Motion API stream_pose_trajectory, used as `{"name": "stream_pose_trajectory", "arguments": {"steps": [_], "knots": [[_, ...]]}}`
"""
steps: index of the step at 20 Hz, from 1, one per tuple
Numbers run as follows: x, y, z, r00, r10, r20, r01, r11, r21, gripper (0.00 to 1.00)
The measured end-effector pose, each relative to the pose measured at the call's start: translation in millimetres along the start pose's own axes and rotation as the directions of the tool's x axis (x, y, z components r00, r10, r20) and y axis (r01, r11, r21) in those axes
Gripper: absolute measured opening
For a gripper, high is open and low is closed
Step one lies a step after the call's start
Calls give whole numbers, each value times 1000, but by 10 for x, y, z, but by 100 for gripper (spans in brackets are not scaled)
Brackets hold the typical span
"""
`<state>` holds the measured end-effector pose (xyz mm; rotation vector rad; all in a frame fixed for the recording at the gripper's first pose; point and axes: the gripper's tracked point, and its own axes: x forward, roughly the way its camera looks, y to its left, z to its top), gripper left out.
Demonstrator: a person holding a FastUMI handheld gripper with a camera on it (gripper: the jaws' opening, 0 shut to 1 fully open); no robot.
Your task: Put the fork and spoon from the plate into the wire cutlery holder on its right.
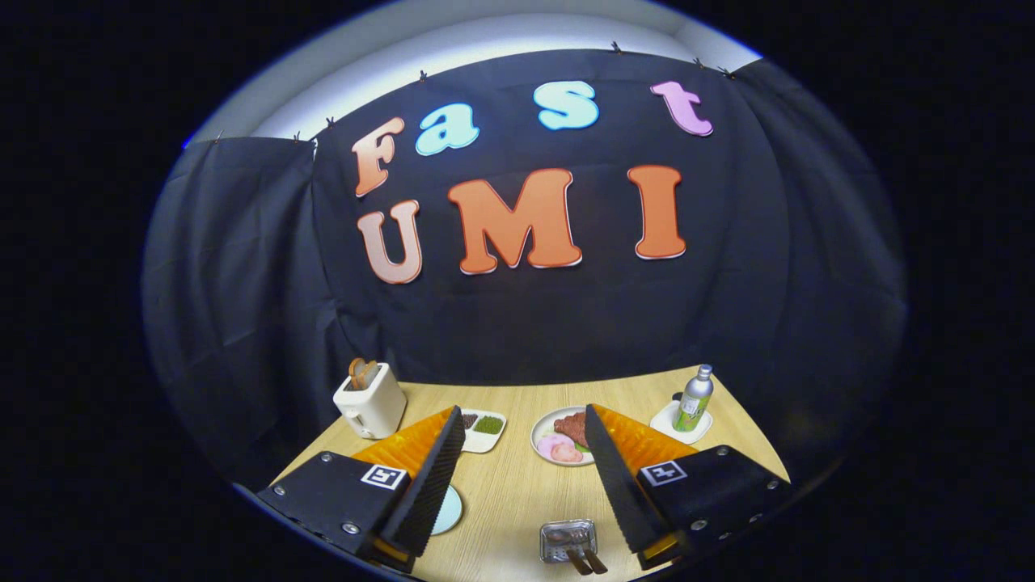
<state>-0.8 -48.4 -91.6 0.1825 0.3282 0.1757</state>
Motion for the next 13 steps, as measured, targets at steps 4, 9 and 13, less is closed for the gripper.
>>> {"name": "stream_pose_trajectory", "arguments": {"steps": [4,9,13], "knots": [[-119,-47,353,993,-23,116,26,999,-29,93],[-216,-50,630,978,-33,206,40,999,-30,93],[-268,-47,727,965,-43,258,59,997,-54,93]]}}
